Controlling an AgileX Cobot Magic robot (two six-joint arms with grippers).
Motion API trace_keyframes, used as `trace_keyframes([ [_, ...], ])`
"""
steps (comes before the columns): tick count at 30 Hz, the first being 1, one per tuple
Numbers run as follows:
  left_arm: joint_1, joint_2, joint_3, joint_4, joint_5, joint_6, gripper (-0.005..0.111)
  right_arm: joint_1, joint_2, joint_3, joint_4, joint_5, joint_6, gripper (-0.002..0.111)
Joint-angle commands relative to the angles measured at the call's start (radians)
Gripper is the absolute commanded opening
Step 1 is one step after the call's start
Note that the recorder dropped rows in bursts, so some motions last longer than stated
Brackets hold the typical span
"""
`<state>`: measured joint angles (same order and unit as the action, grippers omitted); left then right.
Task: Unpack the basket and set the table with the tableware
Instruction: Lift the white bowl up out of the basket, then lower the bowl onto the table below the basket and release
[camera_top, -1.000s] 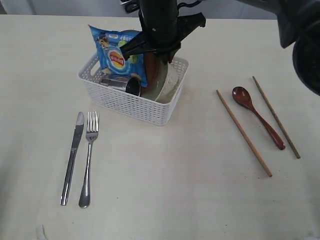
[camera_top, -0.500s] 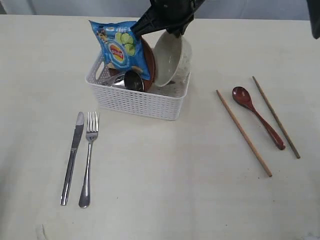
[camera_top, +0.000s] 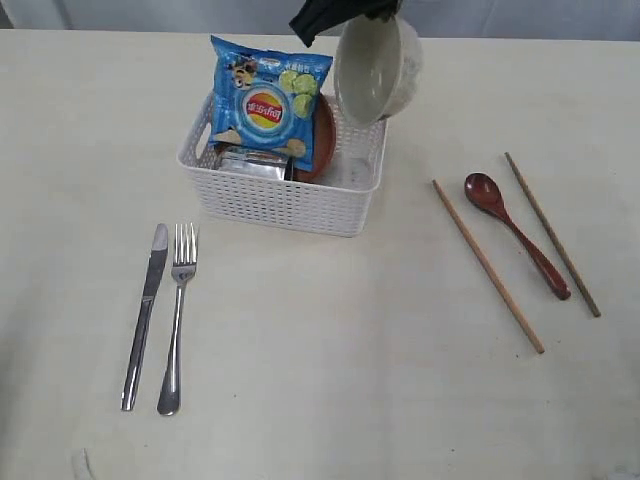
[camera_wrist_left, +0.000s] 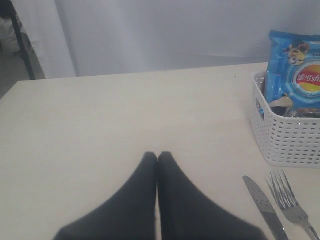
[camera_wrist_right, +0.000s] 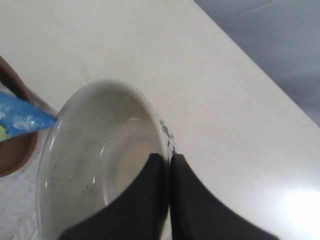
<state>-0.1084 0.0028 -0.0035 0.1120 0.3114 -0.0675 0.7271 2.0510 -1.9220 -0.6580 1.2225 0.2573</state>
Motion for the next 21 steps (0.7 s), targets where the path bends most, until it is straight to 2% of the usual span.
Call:
trace_keyframes([
  [1,-0.006,-0.003,0.003,-0.011,-0.007,0.0,0.0,-0.006,-0.056,-0.009,-0.059,-0.001,-0.01,0.0],
  [7,-0.006,-0.003,0.003,-0.011,-0.007,0.0,0.0,-0.028,-0.173,-0.007,0.075,-0.001,-0.01,0.0],
  [11,-0.006,-0.003,0.003,-0.011,-0.007,0.0,0.0,-0.146,-0.289,0.023,0.39,-0.001,-0.039,0.0],
  [13,-0.006,-0.003,0.003,-0.011,-0.007,0.0,0.0,-0.208,-0.365,0.11,0.521,-0.001,-0.068,0.0],
  [14,-0.006,-0.003,0.003,-0.011,-0.007,0.0,0.0,-0.238,-0.438,0.215,0.593,-0.001,-0.093,0.0],
  [18,-0.006,-0.003,0.003,-0.011,-0.007,0.0,0.0,-0.249,-0.564,0.512,0.78,-0.001,-0.17,0.0],
  [21,-0.006,-0.003,0.003,-0.011,-0.007,0.0,0.0,-0.245,-0.591,0.765,1.18,-0.212,-0.333,0.0],
])
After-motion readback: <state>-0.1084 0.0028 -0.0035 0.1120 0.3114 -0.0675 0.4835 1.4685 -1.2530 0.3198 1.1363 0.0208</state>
